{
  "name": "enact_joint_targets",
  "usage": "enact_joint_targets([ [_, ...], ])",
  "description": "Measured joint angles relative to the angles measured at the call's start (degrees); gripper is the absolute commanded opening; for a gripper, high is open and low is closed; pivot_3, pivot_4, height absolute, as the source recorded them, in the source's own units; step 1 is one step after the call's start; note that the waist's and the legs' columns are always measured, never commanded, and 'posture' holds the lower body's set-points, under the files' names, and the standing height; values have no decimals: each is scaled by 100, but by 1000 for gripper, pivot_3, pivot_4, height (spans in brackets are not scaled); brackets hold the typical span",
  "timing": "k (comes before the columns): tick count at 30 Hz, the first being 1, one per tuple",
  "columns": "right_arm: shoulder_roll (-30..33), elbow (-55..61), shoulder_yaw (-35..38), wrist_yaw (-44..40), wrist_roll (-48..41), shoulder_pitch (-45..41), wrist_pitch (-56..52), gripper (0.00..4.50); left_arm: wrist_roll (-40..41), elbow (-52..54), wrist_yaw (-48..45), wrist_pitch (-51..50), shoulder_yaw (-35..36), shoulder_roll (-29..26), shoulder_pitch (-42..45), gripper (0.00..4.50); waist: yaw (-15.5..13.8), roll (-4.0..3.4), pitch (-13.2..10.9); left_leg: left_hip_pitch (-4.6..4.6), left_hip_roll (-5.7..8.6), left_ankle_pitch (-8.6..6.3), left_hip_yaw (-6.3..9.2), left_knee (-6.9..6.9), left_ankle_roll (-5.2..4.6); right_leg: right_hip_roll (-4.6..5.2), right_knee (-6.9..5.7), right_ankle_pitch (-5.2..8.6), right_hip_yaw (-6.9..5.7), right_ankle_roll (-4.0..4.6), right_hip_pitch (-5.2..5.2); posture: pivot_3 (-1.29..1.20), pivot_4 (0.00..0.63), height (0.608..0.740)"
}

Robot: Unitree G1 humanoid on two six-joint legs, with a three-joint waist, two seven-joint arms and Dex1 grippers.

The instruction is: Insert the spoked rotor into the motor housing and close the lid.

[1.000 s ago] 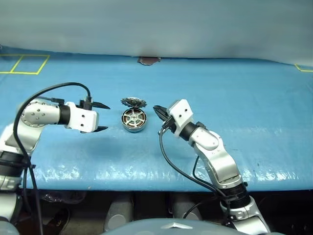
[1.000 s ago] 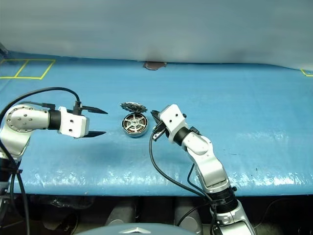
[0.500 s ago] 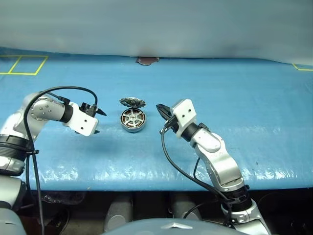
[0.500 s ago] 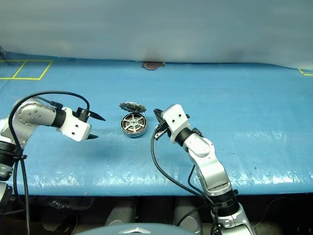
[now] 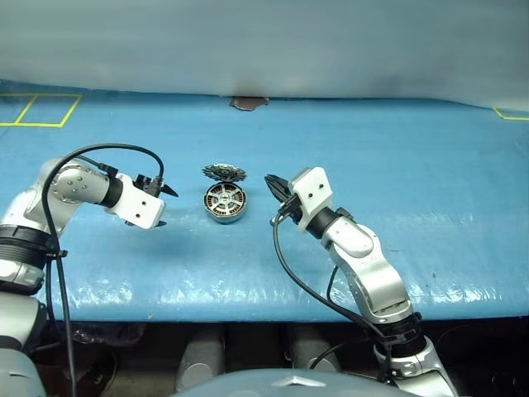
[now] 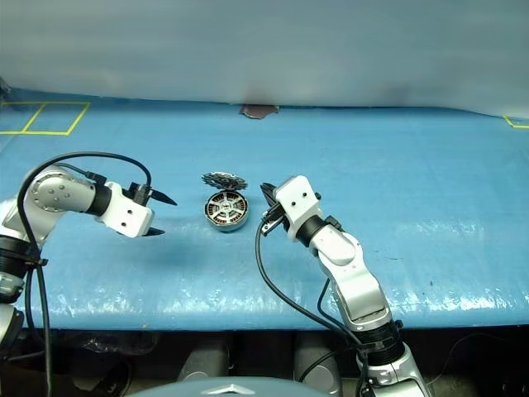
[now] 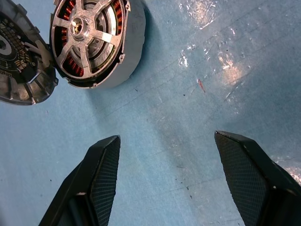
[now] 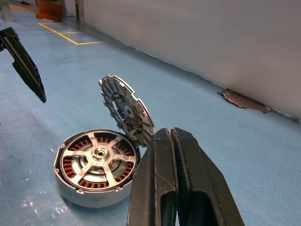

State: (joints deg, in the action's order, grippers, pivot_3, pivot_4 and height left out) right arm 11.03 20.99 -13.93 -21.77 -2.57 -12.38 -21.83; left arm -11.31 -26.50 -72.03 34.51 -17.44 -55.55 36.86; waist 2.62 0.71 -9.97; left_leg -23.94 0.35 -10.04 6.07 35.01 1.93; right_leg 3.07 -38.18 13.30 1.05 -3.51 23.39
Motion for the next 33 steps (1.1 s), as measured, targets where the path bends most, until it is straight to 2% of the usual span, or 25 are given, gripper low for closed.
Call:
enact_joint_targets([
  [4, 44, -13, -26, -58, -1, -10, 0, 88, 567, 196, 58, -752, 325, 134, -309, 3489, 25, 0, 0, -1, 0, 0, 2, 2, -1, 0, -3, 0, 1, 0, 0, 0, 150, 740],
  [9, 74, -99, -18, -33, 29, -66, 28, 88, 1535, 1204, 198, -2699, 923, 222, -1130, 3489, 93, 0, 0, 4, -1, 0, 5, 3, -1, -1, -7, 0, 2, 0, -2, 0, 150, 740],
  [16, -9, -629, 234, 68, -9, -387, 198, 88, 2059, 2068, 837, -4229, 1586, 381, -2297, 3489, 113, -1, -1, 13, -7, 0, 4, 5, 0, -5, -17, 3, 2, 7, -7, 0, 150, 740],
  [24, -246, -1993, 181, -271, -52, -1502, 542, 88, 1980, 2292, 1333, -4711, 1664, 474, -2998, 3489, 109, -1, -1, 16, -9, 0, 2, 4, 0, -9, -18, -1, 3, 13, -4, 0, 150, 740],
  [33, -925, -3790, -181, -639, 23, -2527, 1260, 88, 2109, 2563, 1568, -4825, 1692, 810, -3317, 3489, 101, -3, -1, 14, -8, 0, 2, -1, 1, -8, -17, -3, 4, 14, -1, 0, 150, 740],
])
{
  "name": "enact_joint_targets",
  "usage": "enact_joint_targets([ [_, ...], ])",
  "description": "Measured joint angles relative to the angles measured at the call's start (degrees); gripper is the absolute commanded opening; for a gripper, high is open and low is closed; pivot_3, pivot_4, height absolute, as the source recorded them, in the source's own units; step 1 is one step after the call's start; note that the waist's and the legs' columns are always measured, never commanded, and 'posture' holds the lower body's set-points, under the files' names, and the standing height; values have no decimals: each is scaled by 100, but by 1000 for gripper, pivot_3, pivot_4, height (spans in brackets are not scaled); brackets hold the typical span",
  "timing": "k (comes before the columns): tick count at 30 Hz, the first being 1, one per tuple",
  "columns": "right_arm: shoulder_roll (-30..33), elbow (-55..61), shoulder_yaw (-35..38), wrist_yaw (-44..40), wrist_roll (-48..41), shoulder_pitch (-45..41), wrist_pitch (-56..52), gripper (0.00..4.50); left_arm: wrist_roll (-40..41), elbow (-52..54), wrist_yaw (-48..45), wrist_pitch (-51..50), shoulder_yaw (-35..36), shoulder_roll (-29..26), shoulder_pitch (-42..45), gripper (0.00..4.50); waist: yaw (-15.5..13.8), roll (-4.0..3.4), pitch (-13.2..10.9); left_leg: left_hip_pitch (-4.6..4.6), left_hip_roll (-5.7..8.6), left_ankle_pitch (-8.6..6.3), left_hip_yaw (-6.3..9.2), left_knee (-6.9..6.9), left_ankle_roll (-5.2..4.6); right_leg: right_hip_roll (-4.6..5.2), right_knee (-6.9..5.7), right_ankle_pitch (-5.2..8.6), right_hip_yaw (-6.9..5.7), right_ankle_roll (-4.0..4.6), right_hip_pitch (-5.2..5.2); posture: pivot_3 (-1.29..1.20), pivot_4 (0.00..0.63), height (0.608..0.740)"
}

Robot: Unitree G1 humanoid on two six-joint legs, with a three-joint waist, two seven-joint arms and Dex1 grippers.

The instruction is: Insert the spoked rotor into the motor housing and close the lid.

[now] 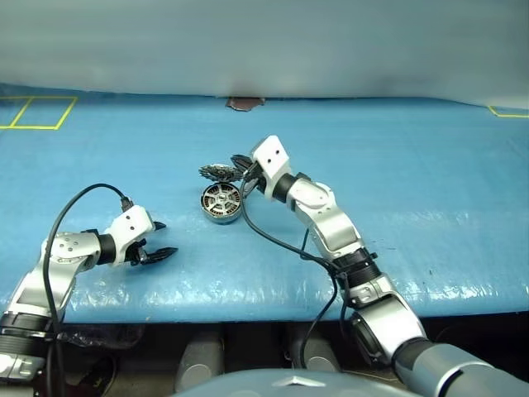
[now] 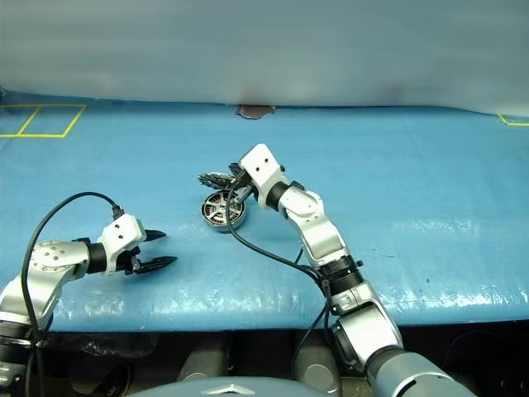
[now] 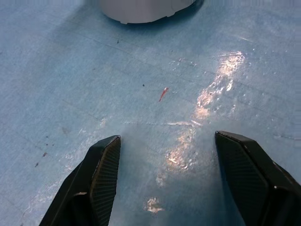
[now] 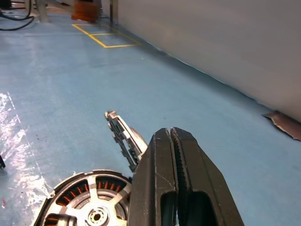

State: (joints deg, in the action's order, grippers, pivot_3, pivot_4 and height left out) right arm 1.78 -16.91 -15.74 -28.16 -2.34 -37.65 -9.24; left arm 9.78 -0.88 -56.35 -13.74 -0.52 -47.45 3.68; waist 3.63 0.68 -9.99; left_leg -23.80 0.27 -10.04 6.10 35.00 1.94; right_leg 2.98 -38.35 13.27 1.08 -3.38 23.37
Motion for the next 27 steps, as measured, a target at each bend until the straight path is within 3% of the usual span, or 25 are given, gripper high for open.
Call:
enact_joint_targets([
  [11, -306, -1230, -19, -263, 106, -494, 527, 88, 11, 220, 133, -72, -4, 200, -119, 3489, 18, -2, -1, 3, 0, 1, 0, -3, 1, -2, -2, -1, 1, 3, 2, 0, 150, 740],
  [27, -421, 160, -423, -186, 188, 920, -105, 88, 14, 288, 268, -67, 13, 212, -200, 3489, 14, -2, 0, 6, -1, 2, 0, -3, 5, -2, -6, 5, 2, 12, 2, 0, 150, 740],
])
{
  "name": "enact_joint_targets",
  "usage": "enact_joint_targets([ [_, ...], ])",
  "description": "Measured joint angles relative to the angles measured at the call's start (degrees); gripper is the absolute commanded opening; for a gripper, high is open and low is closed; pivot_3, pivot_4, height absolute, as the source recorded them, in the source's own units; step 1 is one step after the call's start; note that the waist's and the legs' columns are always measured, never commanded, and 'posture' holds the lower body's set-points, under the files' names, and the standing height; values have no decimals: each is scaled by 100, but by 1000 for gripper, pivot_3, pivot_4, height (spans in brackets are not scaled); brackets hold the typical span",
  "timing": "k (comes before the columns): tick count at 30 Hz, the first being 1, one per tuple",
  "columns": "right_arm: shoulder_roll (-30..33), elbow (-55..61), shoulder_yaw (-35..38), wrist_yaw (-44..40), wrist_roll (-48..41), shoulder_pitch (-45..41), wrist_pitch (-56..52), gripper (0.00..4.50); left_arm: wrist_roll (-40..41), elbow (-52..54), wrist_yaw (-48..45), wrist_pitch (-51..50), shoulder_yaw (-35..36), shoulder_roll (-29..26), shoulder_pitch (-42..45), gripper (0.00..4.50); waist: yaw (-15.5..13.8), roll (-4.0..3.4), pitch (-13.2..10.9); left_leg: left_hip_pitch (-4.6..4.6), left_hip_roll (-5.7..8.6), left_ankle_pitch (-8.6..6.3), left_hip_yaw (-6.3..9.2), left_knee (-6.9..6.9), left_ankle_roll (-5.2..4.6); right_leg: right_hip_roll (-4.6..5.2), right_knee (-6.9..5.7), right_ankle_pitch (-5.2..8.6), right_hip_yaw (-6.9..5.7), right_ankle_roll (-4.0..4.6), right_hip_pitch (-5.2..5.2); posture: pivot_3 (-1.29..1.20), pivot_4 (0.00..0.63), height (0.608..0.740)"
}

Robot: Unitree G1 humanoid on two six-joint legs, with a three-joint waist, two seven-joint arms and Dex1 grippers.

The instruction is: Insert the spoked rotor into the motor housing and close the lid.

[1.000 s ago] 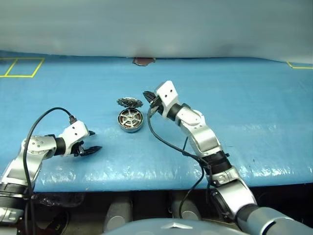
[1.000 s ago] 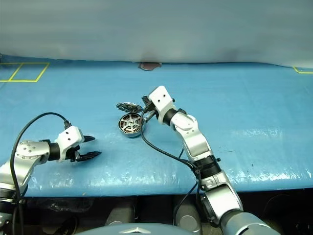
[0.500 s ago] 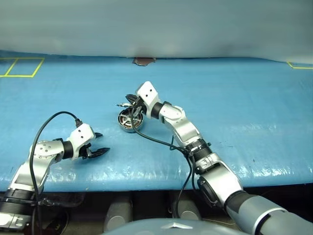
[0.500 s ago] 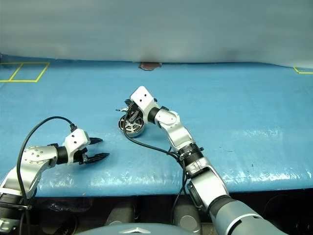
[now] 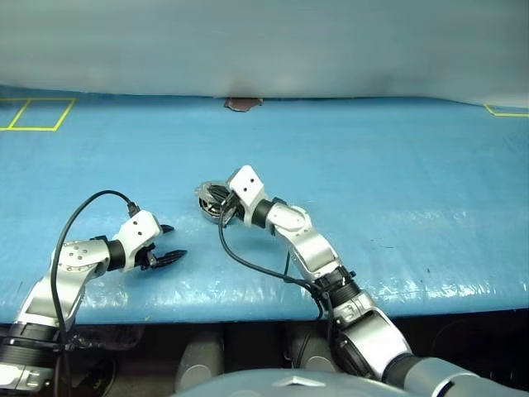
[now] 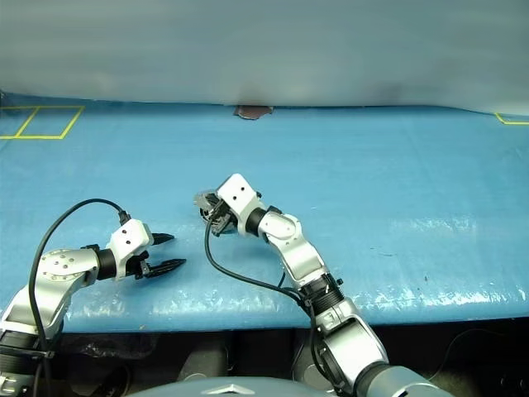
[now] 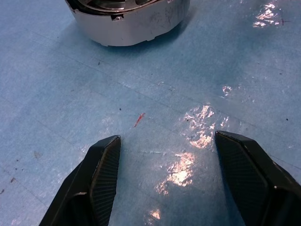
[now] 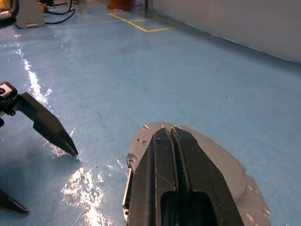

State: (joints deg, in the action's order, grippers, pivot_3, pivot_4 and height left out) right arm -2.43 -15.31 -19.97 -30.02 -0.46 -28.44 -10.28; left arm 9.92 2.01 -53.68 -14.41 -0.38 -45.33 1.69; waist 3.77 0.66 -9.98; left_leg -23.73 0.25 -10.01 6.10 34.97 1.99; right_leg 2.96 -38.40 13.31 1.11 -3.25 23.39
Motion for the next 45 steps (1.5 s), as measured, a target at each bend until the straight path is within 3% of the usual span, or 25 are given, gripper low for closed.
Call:
enact_joint_targets([
  [10, -106, -575, 83, 244, 7, 28, 211, 88, -1, 0, 29, 9, 82, -13, 103, 3489, 5, 1, 1, 8, -2, 0, -1, -1, 0, -1, 0, 0, 0, -1, -5, 0, 150, 740],
  [18, -260, -927, 174, 497, 13, 124, 410, 88, 9, 50, 31, -31, 186, -18, 19, 3489, 7, -6, 14, 103, -17, -6, -1, -3, 8, -2, 7, 23, -2, 36, -72, 0, 150, 740],
  [32, 29, -635, -113, 479, 463, 141, 479, 88, 23, 71, 31, -54, 192, 12, 81, 3489, -23, -3, 58, 99, -20, -6, -5, -28, 9, 0, 32, 23, -5, 37, -67, 0, 150, 740],
  [45, 173, -1022, -172, 138, 675, -431, 499, 88, 24, 71, 37, -55, 155, 76, 142, 3489, -2, 6, 59, 88, -29, -3, -12, -98, 6, -12, 40, 33, -6, 53, -58, 0, 150, 740],
])
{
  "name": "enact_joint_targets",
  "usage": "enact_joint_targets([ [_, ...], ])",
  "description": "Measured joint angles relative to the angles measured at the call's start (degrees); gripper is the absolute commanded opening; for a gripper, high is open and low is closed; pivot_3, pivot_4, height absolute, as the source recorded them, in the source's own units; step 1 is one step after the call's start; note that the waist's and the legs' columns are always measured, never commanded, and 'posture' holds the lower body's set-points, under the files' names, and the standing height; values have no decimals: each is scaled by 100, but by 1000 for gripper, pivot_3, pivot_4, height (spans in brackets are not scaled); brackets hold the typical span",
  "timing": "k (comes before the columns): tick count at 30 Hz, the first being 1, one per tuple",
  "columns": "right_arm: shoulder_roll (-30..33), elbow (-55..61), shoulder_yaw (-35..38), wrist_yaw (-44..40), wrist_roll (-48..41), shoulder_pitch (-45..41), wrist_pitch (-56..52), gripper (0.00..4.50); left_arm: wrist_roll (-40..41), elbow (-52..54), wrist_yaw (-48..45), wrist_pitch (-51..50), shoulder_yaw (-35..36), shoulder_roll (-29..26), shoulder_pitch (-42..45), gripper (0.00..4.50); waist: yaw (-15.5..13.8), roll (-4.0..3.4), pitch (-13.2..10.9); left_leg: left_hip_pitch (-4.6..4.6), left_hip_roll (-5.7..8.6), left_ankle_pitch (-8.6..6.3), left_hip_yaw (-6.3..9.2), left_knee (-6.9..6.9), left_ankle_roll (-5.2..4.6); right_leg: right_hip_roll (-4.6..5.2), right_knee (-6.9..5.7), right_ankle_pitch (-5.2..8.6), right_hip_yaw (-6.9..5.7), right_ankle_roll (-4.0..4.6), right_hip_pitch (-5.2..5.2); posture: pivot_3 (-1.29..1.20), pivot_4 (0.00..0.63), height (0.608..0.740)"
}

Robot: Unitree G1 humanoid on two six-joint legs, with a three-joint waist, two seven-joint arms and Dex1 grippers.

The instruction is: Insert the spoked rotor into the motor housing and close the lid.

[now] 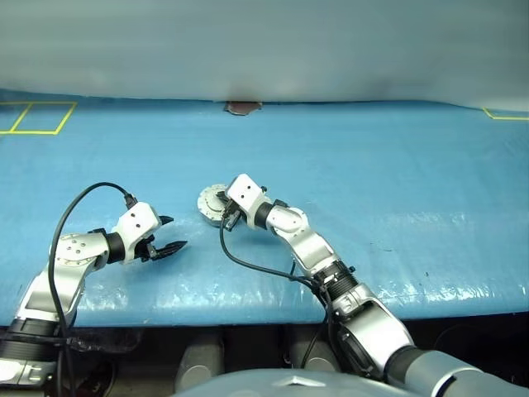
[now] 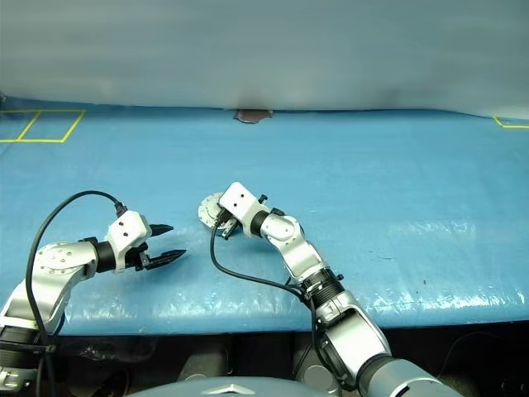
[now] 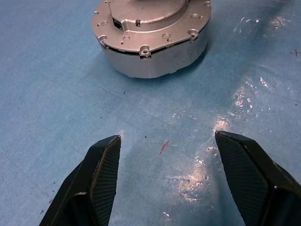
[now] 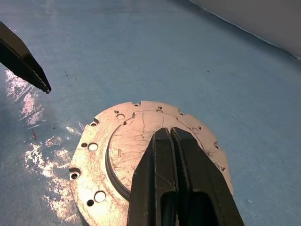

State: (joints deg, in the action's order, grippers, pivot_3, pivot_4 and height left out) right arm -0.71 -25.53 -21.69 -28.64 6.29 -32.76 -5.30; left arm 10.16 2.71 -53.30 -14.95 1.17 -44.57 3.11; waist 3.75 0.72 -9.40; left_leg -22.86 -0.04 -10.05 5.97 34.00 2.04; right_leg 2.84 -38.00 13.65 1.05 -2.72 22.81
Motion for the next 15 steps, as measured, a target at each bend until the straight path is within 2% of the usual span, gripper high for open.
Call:
enact_joint_targets([
  [15, -103, -21, 0, 244, 29, 369, 355, 88, 104, 3, 44, -108, 50, 2, -138, 3489, 8, 3, 34, 32, -43, -4, -1, -3, 6, -38, -1, 16, 2, 28, -12, 0, 150, 740],
])
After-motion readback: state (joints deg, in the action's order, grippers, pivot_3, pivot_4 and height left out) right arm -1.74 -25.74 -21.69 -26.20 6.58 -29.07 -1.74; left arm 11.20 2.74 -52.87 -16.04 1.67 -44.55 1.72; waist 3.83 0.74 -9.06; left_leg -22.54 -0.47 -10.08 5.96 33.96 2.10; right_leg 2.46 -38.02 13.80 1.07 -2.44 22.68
